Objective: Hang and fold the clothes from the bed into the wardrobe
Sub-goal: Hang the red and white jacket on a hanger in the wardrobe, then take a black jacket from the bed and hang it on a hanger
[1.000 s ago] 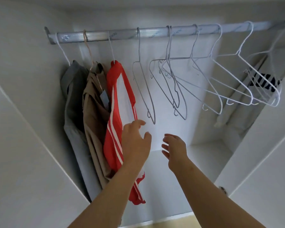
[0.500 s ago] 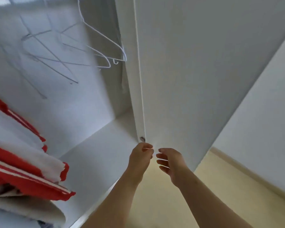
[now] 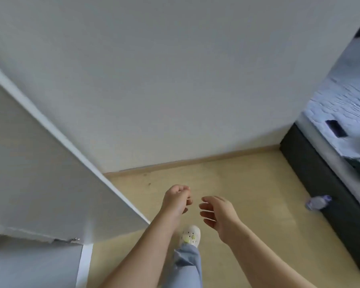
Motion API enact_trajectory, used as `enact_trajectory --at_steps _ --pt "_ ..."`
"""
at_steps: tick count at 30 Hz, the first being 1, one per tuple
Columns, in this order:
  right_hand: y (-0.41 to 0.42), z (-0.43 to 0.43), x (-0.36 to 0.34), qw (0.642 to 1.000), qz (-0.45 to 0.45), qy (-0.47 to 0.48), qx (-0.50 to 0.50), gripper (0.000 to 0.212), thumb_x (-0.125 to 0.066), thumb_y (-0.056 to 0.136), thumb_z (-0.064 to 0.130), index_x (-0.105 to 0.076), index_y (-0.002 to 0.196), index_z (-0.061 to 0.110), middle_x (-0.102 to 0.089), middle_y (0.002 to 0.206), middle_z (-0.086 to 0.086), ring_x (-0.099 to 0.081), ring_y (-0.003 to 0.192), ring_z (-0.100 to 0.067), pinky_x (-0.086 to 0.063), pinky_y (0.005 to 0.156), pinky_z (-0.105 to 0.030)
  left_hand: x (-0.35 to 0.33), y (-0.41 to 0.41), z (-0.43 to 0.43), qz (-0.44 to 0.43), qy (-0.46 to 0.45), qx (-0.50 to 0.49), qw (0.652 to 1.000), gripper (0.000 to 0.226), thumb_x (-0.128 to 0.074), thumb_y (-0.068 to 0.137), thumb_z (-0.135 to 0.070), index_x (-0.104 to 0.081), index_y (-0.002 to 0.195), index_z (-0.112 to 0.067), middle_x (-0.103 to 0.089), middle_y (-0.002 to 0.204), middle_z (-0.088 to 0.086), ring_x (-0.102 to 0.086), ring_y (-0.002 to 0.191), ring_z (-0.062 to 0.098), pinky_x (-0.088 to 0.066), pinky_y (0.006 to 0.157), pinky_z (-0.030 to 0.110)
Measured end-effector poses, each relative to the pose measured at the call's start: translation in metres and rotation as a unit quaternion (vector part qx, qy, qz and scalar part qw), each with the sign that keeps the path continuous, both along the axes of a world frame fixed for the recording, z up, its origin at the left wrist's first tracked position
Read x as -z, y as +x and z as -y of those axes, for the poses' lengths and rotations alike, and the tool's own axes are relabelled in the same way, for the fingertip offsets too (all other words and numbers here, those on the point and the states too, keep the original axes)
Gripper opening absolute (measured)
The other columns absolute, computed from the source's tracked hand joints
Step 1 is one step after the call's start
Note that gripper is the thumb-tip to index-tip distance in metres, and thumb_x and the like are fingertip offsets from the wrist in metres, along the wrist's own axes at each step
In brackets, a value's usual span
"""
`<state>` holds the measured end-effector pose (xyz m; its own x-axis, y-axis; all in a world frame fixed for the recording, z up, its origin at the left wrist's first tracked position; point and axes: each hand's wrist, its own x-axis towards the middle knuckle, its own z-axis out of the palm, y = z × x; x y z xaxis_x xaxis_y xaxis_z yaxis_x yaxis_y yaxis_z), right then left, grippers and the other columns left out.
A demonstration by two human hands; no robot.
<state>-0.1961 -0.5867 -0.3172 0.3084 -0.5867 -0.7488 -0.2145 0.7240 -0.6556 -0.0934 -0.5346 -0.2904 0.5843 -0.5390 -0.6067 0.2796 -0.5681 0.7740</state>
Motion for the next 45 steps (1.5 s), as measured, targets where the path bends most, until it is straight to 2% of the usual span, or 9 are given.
enact_trajectory --at_steps 7,13,17,21,25,30,34,40,45 --pt "-0.089 0.078 0.011 0.974 -0.017 0.016 0.226 0.011 -0.051 0.089 0.01 -0.057 0.08 0.016 -0.058 0.064 -0.001 -0.05 0.053 -0.015 -0.036 0.053 -0.022 0.014 -0.064 0.122 -0.026 0.022 0.201 0.979 0.017 -0.048 0.09 -0.01 -0.055 0.079 -0.021 -0.057 0.073 -0.004 -0.055 0.061 0.008 -0.039 0.057 0.021" --pt "-0.129 0.135 0.019 0.936 -0.047 0.039 0.346 0.015 -0.05 0.089 0.01 -0.053 0.076 0.017 -0.054 0.06 0.001 -0.048 0.05 -0.014 -0.034 0.052 -0.02 0.014 -0.099 0.207 -0.031 0.028 0.318 0.947 0.02 -0.046 0.089 -0.008 -0.053 0.077 -0.022 -0.055 0.07 -0.005 -0.052 0.057 0.007 -0.034 0.053 0.02" --pt "-0.138 0.163 0.017 0.908 -0.023 0.059 0.414 0.014 -0.05 0.089 0.01 -0.055 0.078 0.016 -0.055 0.062 0.0 -0.049 0.051 -0.014 -0.035 0.052 -0.021 0.019 -0.118 0.248 -0.021 0.041 0.383 0.923 0.02 -0.045 0.09 -0.008 -0.052 0.076 -0.022 -0.053 0.068 -0.006 -0.05 0.057 0.007 -0.033 0.052 0.02" --pt "-0.17 0.165 0.02 0.872 -0.018 0.079 0.482 0.012 -0.05 0.089 0.01 -0.055 0.08 0.015 -0.055 0.063 0.0 -0.047 0.052 -0.014 -0.034 0.052 -0.021 0.03 -0.157 0.272 -0.029 0.066 0.438 0.896 0.021 -0.044 0.093 -0.011 -0.051 0.076 -0.021 -0.052 0.068 -0.004 -0.05 0.057 0.008 -0.032 0.053 0.021" --pt "-0.222 0.166 0.028 0.819 0.0 0.099 0.566 0.014 -0.05 0.09 0.01 -0.054 0.078 0.015 -0.053 0.064 -0.001 -0.045 0.052 -0.014 -0.033 0.051 -0.021 0.038 -0.216 0.29 -0.033 0.086 0.505 0.858 0.02 -0.044 0.093 -0.011 -0.05 0.077 -0.021 -0.052 0.067 -0.004 -0.049 0.056 0.007 -0.031 0.052 0.02" --pt "-0.292 0.184 0.032 0.796 0.017 0.107 0.596 0.015 -0.05 0.09 0.012 -0.056 0.077 0.015 -0.055 0.063 0.0 -0.047 0.053 -0.014 -0.035 0.05 -0.021 0.051 -0.296 0.321 -0.016 0.1 0.541 0.835 0.019 -0.043 0.094 -0.01 -0.05 0.077 -0.019 -0.052 0.068 -0.003 -0.05 0.056 0.009 -0.03 0.052 0.021" --pt "-0.386 0.2 0.032 0.791 -0.005 0.092 0.605 0.014 -0.051 0.089 0.011 -0.056 0.076 0.015 -0.055 0.06 0.001 -0.047 0.05 -0.012 -0.036 0.048 -0.019 0.058 -0.389 0.346 -0.015 0.097 0.566 0.819 0.019 -0.043 0.094 -0.012 -0.05 0.078 -0.019 -0.052 0.068 -0.003 -0.051 0.057 0.01 -0.031 0.053 0.021" --pt "-0.514 0.225 0.031 0.786 -0.007 0.107 0.609 0.016 -0.052 0.087 0.008 -0.054 0.073 0.013 -0.052 0.05 0.001 -0.04 0.042 -0.012 -0.029 0.045 -0.016 0.057 -0.517 0.377 -0.025 0.097 0.578 0.81 0.018 -0.044 0.094 -0.014 -0.051 0.079 -0.02 -0.054 0.07 -0.003 -0.052 0.059 0.009 -0.032 0.054 0.021" --pt "-0.58 0.248 0.037 0.787 -0.016 0.138 0.602 0.014 -0.052 0.089 0.01 -0.055 0.075 0.013 -0.054 0.062 -0.001 -0.044 0.049 -0.013 -0.033 0.048 -0.019 0.06 -0.581 0.4 -0.018 0.108 0.577 0.809 0.017 -0.044 0.095 -0.015 -0.053 0.081 -0.02 -0.056 0.072 -0.003 -0.054 0.061 0.009 -0.036 0.057 0.022"
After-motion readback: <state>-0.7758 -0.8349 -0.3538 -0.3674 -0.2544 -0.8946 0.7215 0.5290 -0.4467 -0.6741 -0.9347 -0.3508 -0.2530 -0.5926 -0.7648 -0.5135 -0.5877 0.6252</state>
